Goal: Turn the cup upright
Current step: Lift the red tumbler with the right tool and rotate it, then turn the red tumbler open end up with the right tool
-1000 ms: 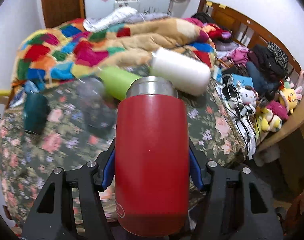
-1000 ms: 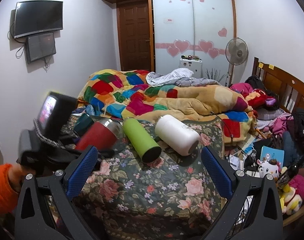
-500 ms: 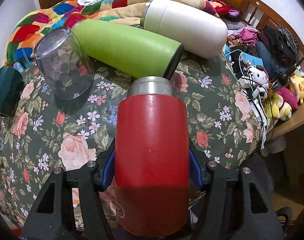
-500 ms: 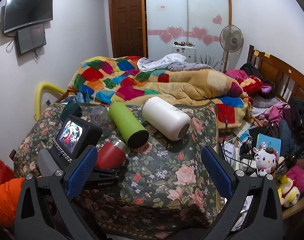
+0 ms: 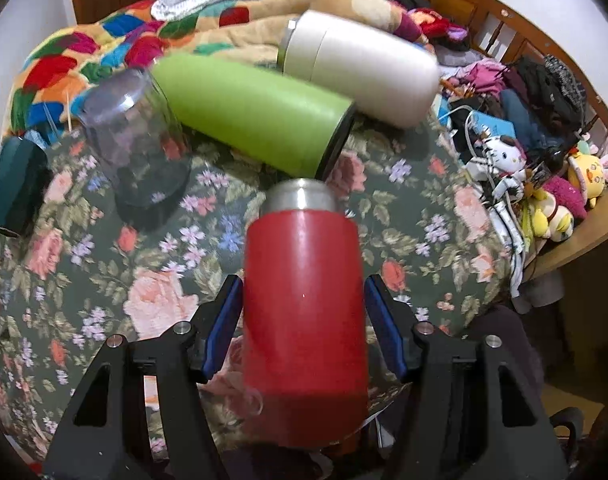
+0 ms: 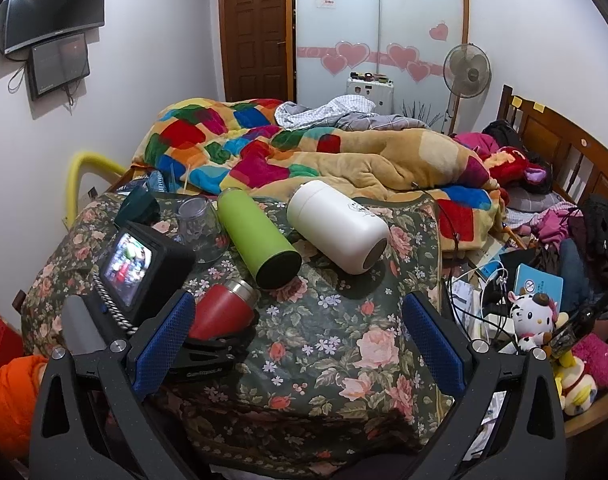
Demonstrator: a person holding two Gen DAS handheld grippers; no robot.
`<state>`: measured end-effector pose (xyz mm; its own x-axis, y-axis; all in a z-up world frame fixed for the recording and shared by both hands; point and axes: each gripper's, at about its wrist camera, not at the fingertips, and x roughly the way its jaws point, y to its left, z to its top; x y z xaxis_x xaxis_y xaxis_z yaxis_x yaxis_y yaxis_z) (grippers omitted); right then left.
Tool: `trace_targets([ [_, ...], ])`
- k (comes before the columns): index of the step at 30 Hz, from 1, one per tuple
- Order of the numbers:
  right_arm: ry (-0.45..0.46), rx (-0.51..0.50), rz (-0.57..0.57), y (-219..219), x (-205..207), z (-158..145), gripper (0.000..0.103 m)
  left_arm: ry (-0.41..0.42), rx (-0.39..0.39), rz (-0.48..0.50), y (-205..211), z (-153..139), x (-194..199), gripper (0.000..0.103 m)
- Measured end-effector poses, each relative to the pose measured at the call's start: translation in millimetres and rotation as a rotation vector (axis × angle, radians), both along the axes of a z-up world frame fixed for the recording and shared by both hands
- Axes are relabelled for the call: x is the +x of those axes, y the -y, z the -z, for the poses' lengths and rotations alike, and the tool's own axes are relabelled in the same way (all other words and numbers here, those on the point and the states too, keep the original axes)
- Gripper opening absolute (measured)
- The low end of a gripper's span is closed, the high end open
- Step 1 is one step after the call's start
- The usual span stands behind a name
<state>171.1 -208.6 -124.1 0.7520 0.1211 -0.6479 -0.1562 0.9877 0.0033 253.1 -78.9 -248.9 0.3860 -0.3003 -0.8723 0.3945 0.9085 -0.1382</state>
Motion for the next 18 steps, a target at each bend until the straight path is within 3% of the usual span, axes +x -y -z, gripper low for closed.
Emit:
trace_targets([
  [4, 0.000, 0.015, -0.003, -3, 4, -2, 0.103, 0.077, -0.038, -0.031, -23, -32, -18, 0.063],
  [8, -0.036, 0.033, -0.021, -11, 16, 4, 0.103, 0.180, -0.020, -0.123, -56, -54, -38, 0.071],
  [14, -0.211, 0.070, -0.083, -41, 53, 51, 0.101, 0.233, -0.006, -0.274, -108, -54, -58, 0.071],
  [18, -0.327, 0.099, -0.093, -56, 72, 81, 0.091, 0.244, 0.008, -0.328, -128, -48, -68, 0.071],
])
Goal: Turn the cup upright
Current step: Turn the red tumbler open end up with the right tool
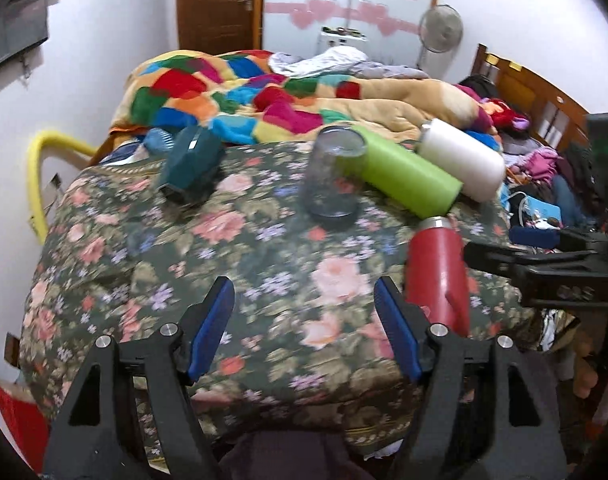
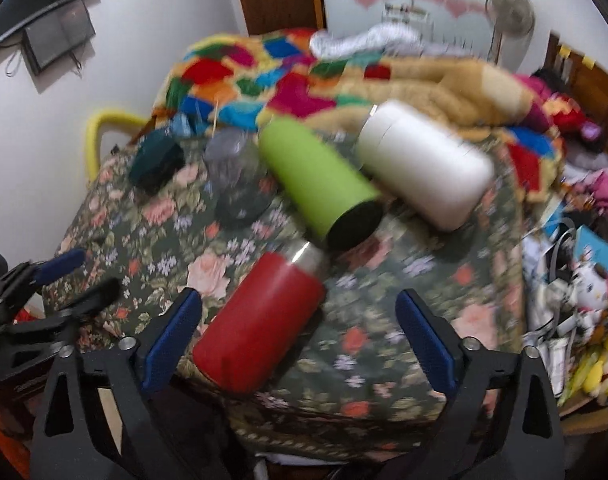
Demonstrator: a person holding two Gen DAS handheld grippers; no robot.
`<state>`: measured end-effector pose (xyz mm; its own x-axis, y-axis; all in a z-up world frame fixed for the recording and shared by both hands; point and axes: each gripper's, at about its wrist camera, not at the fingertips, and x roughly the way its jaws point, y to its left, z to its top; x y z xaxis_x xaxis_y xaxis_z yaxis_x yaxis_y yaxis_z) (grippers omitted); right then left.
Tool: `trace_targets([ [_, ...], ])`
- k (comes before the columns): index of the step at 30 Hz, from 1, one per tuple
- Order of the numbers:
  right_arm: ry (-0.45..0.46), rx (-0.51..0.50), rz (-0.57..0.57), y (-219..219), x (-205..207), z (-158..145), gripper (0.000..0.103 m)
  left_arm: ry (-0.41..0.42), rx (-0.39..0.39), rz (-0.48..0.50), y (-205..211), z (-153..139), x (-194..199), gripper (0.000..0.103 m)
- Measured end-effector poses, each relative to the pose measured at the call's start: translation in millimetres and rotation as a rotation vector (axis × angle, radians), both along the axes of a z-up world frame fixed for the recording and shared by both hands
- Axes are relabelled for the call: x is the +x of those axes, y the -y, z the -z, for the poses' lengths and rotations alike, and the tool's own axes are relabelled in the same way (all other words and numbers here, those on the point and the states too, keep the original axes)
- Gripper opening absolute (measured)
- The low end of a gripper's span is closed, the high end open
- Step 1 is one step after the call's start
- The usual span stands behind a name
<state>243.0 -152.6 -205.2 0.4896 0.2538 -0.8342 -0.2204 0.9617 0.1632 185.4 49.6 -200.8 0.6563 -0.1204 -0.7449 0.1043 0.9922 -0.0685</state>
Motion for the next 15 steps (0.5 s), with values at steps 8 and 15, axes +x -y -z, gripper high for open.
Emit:
trace_targets([
  [8, -0.205, 0.063, 0.009, -10, 24, 40, 0.074, 0.034, 0.004, -0.004, -8, 2, -9, 0.071],
  [15, -0.267, -0.001, -0.054, -32, 38, 57, 0.067, 0.029, -0.001, 0.000, -4, 9, -7, 0.071],
])
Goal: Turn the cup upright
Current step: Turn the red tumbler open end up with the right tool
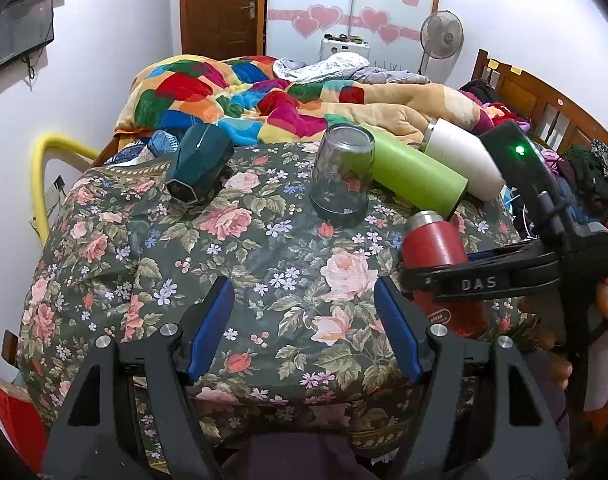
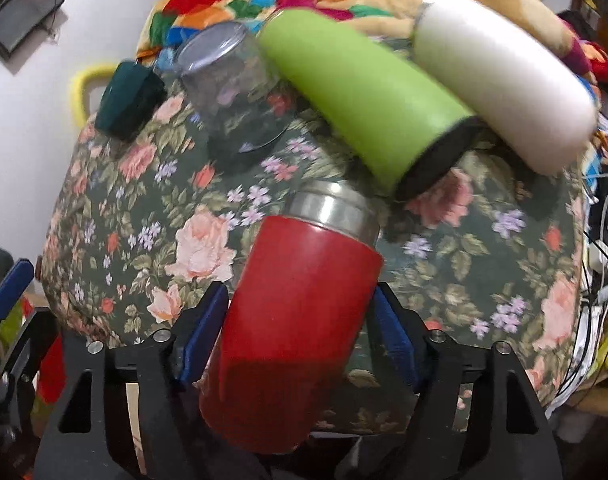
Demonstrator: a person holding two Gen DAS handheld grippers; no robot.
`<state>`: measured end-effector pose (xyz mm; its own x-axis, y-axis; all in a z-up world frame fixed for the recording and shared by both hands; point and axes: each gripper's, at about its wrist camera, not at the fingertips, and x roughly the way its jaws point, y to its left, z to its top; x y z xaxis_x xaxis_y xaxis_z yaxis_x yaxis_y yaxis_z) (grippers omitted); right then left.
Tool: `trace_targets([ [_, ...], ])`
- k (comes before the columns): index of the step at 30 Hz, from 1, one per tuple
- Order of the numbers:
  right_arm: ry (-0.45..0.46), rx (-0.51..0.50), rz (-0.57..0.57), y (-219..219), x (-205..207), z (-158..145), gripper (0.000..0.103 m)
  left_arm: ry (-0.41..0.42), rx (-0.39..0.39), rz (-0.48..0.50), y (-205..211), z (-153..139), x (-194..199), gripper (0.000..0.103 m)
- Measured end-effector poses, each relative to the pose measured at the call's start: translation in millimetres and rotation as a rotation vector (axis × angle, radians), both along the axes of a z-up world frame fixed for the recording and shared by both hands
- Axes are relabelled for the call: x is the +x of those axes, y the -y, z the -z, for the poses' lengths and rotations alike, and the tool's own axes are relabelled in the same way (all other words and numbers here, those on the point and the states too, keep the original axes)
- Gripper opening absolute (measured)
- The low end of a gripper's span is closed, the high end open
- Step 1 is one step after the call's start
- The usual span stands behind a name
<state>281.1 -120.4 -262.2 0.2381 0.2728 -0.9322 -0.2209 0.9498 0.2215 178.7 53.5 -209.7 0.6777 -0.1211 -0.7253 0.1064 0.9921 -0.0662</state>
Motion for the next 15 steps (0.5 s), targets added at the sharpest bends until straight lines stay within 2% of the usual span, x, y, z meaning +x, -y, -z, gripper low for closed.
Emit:
trace_targets([
  [7, 0.050, -0.045, -0.071, -11, -3, -10, 0.059, -0.008, 0.001, -0.013, 0, 1, 2, 0.071],
  [15, 0.176, -0.036, -0.070, 8, -19, -49, 0.059, 0.020, 0.006, -0.009, 5, -11, 3, 0.071],
])
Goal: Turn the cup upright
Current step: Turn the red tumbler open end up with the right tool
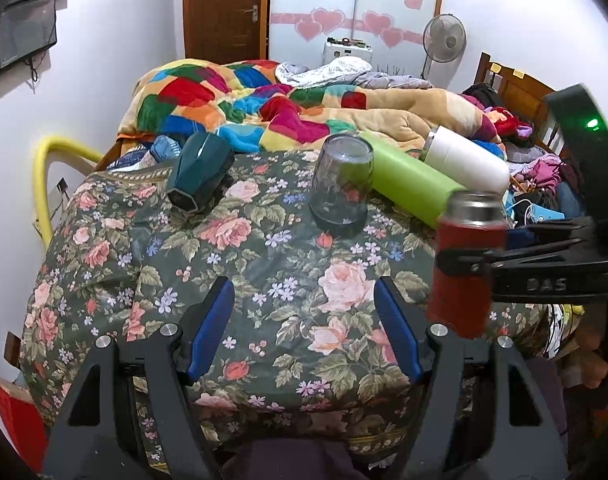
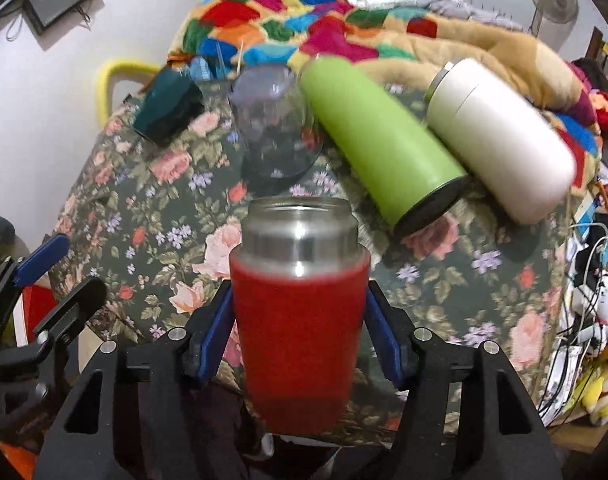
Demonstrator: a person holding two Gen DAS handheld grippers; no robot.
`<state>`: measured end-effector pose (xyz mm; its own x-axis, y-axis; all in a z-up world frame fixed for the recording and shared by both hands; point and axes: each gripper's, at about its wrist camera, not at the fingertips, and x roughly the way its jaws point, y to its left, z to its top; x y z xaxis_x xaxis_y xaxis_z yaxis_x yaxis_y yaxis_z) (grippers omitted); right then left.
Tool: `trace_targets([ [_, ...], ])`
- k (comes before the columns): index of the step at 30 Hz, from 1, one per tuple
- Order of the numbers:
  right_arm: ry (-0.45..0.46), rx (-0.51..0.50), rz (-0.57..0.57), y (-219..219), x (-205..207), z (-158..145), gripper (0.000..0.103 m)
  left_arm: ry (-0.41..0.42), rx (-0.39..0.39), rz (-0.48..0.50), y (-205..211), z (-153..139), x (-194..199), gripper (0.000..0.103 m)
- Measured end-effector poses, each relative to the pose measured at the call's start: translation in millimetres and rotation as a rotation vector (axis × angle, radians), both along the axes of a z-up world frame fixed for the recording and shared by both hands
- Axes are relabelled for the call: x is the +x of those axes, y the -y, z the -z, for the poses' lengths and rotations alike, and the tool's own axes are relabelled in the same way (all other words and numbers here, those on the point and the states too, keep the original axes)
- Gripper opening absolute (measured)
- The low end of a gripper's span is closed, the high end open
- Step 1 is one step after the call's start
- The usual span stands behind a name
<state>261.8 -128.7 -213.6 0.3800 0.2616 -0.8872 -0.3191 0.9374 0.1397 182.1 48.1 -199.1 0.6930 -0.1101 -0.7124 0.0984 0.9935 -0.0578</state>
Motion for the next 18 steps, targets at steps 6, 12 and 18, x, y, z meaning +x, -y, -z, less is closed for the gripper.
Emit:
trace_targets([
  [6, 0.113, -0.015, -0.009, 0, -3, -31, 0.059, 0.013, -0.003, 0.008, 8, -8, 4, 0.071],
  [12, 0.183, -0.025, -0.022, -8, 2, -47, 0.059, 0.006, -0.016, 0.011, 12, -11, 9, 0.072],
  [18, 0.166, -0.038, -0.035, -9, 6, -36, 0.059, -0.009, -0.012, 0.020, 16, -6, 11, 0.073],
])
